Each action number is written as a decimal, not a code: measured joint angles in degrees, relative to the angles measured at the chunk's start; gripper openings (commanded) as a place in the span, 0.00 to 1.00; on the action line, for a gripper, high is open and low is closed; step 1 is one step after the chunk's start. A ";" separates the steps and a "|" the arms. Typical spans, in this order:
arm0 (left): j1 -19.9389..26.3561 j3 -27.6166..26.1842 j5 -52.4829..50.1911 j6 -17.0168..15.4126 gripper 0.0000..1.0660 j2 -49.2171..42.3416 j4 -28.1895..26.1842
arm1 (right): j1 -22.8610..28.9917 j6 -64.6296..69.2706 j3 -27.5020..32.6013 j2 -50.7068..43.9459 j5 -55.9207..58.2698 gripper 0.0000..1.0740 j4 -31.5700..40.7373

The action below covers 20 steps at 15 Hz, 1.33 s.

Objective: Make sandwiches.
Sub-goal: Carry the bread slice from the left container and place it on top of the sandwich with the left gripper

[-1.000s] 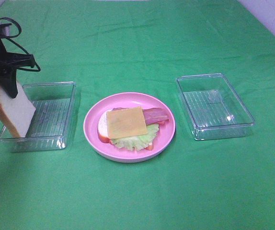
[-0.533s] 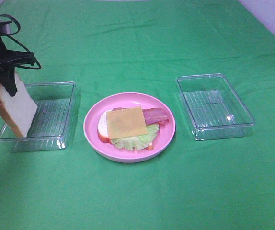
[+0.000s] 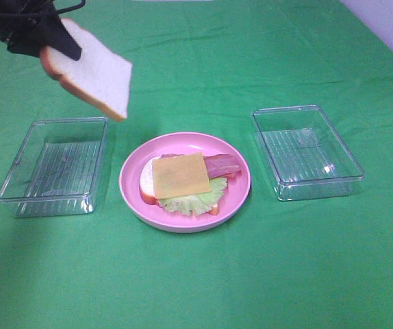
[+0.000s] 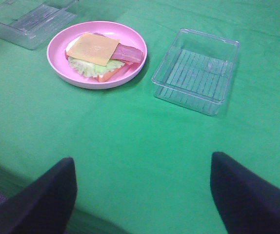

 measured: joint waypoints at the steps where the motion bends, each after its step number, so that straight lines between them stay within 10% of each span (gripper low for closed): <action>1: 0.00 0.00 0.00 0.00 0.00 0.00 0.00 | 0.00 0.00 0.00 0.00 0.00 0.68 0.00; 7: -7.51 0.00 -0.34 10.14 0.00 9.63 -16.10 | 0.00 0.00 0.00 0.00 0.00 0.68 0.00; 20: -12.55 0.00 -3.15 9.97 0.00 20.74 -19.77 | 0.00 0.00 0.00 0.00 0.00 0.68 0.00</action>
